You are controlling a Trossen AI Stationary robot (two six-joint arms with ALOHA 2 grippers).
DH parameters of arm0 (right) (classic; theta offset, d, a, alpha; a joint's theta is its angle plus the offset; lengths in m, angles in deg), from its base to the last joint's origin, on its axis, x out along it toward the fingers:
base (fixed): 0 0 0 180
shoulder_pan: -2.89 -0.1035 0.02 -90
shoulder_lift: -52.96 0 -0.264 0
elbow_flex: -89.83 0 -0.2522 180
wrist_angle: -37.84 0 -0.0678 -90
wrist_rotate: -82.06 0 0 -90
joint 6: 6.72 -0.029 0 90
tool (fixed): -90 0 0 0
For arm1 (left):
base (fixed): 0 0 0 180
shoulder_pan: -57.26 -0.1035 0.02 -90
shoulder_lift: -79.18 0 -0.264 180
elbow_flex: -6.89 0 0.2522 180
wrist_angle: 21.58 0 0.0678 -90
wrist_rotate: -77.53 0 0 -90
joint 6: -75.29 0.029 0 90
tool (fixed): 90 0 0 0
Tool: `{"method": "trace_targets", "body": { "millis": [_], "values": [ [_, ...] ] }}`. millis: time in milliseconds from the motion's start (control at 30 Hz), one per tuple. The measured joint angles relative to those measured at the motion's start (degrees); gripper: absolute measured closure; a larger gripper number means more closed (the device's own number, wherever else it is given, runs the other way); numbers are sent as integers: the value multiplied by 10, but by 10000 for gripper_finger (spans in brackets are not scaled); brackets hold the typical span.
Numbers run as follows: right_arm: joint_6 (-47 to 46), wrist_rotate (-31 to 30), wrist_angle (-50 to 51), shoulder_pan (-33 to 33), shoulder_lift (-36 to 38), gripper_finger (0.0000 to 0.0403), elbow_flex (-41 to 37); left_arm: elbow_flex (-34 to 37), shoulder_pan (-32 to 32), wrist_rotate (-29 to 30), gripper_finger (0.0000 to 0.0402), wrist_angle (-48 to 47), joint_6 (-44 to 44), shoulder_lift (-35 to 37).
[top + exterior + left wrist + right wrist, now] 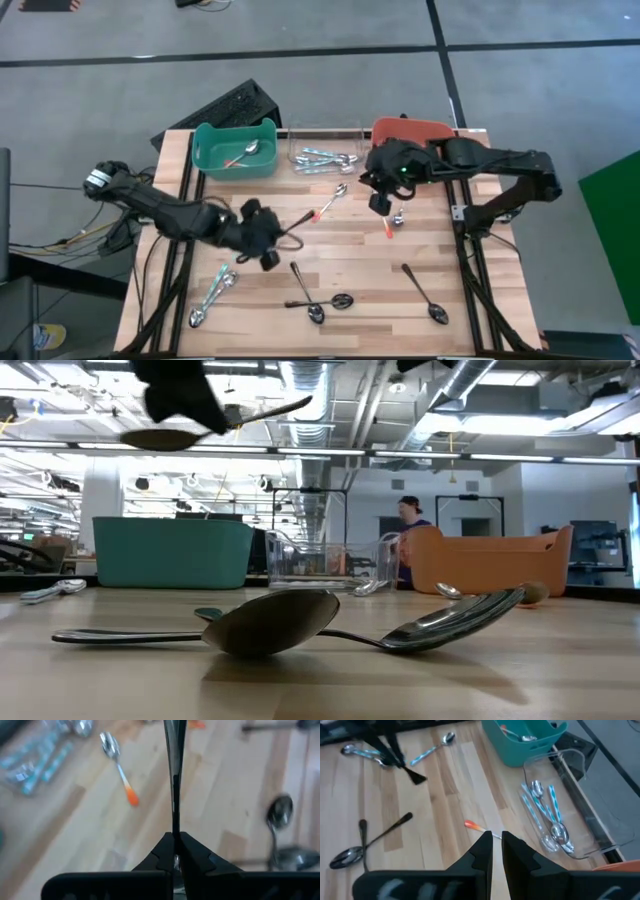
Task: Sort silverware by color (type)
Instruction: Put the black spoon into the orange bin
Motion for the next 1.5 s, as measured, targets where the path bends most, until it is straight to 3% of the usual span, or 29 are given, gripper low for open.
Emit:
{"method": "trace_targets", "body": {
  "millis": [367,567,733,900,1000,1500],
  "values": [
    [7,-1,47,-21,20,340,0,0,-143,24,401,158,104,-2],
    [-9,-3,53,-18,2,340,0,0,-207,-15,401,225,165,-2],
    [-56,21,78,7,-35,340,0,0,-250,-52,401,229,193,-2],
    [-45,45,89,24,-78,340,-1,0,-281,-71,401,230,209,-2],
    [-28,26,86,31,-99,340,-1,0,-295,-82,401,230,221,-2],
    [-32,38,92,75,-165,340,-1,-1,-351,-87,401,231,244,-2]
  ]
}}
